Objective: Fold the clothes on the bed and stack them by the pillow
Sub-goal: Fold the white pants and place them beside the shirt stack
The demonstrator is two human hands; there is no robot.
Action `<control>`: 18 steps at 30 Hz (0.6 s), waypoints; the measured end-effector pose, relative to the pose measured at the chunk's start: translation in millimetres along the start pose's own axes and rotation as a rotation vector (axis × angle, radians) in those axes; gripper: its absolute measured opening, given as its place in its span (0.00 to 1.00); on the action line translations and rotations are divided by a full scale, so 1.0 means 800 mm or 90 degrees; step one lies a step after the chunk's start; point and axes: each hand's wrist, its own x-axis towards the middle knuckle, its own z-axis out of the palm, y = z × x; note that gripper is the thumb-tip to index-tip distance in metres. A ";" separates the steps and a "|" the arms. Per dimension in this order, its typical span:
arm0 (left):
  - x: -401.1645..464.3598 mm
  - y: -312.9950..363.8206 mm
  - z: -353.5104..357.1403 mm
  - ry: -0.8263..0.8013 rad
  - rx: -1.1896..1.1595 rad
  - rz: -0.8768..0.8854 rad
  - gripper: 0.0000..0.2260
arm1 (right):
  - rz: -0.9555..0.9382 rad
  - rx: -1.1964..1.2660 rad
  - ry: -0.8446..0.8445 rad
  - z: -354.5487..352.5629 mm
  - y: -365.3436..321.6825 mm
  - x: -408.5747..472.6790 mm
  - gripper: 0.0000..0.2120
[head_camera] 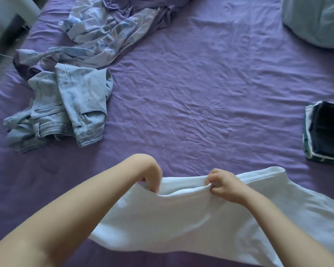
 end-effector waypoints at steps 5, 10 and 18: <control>-0.001 0.019 0.012 0.220 0.248 -0.045 0.06 | -0.092 -0.265 0.135 0.024 -0.022 0.008 0.12; 0.003 -0.026 0.036 0.147 -0.233 0.159 0.12 | -0.201 -0.295 -0.045 0.058 -0.091 0.029 0.23; -0.018 -0.128 0.048 0.092 -0.059 -0.026 0.14 | -0.237 -0.099 0.046 0.052 -0.097 0.054 0.09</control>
